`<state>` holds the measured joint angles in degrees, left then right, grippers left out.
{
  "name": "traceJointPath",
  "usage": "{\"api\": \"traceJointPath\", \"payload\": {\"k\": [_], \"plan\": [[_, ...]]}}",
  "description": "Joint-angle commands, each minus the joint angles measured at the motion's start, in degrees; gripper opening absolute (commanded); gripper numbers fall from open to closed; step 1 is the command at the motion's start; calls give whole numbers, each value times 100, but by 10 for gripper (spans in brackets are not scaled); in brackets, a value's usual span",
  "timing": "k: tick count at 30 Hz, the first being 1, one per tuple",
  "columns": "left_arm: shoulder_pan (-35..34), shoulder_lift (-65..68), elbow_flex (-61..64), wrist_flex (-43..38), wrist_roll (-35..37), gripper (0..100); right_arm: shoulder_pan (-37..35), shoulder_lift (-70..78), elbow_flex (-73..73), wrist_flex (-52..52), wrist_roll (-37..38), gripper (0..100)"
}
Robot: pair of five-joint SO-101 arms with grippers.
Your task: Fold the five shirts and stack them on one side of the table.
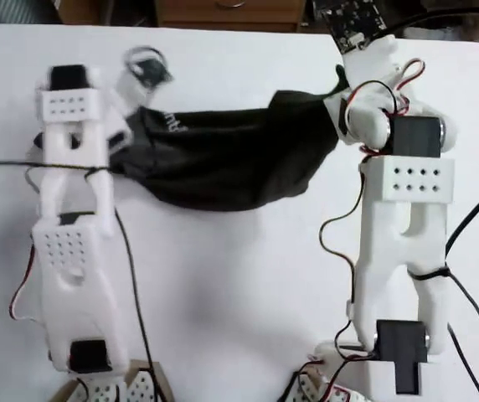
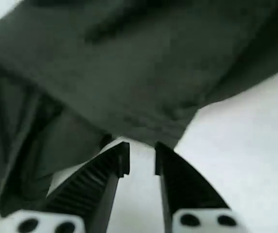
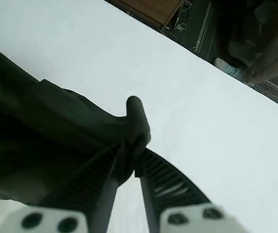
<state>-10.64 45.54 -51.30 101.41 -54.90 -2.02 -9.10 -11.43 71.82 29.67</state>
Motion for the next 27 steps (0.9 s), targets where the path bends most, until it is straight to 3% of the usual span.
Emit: {"api": "traceJointPath", "payload": {"k": [1,7,12,19,27], "plan": [[114,-466,286,-88,-202,154,57,-110,-211,-4,35,19],[246,-26,312,-237,-220,155,57,145,-211,-4,35,19],[299,-53,312,-158,-791,157,40,171,-211,-4,35,19],[273,-158,330,88,-492,157,66,171,-220,4,44,19],[378,-264,330,0,-1064,158,57,163,-211,40,44,19]]}}
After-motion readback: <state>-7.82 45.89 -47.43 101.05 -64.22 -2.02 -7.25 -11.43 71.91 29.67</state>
